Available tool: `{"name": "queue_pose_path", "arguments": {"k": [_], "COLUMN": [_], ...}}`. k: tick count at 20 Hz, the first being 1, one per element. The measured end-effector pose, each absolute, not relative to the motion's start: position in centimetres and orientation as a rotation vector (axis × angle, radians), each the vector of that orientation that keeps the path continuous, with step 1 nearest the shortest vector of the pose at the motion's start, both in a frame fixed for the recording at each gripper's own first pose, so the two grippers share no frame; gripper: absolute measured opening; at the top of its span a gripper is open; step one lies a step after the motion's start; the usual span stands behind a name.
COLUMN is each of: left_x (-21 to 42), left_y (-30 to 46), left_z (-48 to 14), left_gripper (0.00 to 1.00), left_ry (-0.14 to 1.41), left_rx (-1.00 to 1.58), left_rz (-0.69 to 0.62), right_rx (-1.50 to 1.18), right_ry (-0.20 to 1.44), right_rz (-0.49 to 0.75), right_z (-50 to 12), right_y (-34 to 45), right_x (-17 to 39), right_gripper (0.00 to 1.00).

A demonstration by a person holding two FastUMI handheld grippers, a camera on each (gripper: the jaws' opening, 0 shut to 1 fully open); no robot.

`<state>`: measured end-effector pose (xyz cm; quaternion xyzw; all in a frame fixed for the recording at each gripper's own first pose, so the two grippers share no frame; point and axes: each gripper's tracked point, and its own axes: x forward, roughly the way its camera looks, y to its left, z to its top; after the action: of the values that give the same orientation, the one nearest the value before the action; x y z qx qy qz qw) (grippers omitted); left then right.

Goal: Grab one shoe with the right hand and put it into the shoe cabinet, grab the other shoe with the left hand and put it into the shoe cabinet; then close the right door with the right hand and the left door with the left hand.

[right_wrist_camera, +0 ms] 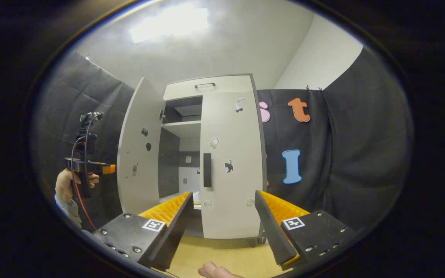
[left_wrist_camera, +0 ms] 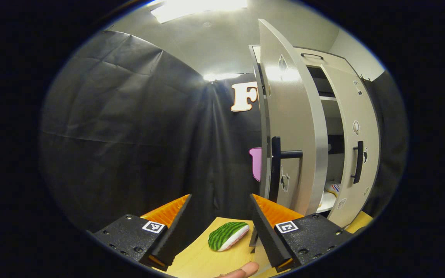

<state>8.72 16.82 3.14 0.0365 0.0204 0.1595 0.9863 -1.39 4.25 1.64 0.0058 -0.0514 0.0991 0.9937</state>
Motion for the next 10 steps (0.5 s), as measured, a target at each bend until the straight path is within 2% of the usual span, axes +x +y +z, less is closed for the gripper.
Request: {"name": "queue_pose_path", "arguments": {"k": [1,3,4,10], "left_x": [8.8,8.9,9.0,9.1], "left_y": [16.6,16.3,16.2,15.0], "left_z": [3.2,3.2,3.1,2.9], "left_gripper": [0.84,0.84,0.89,0.89], "left_ry": [0.037,0.034,0.036,0.052], "left_rx": [0.068,0.058,0.057,0.035], "left_rz": [0.322,0.312,0.303,0.237], "right_rx": [0.015,0.02,0.022,0.031], "right_ry": [-0.103,-0.1,-0.1,-0.098], "right_rz": [0.197,0.194,0.192,0.187], "right_z": [1.6,1.6,1.5,1.2], "right_y": [4.1,3.9,3.8,3.5], "right_x": [-1.3,-1.3,-1.3,-1.4], "right_gripper": [0.94,0.94,0.94,0.94]}}
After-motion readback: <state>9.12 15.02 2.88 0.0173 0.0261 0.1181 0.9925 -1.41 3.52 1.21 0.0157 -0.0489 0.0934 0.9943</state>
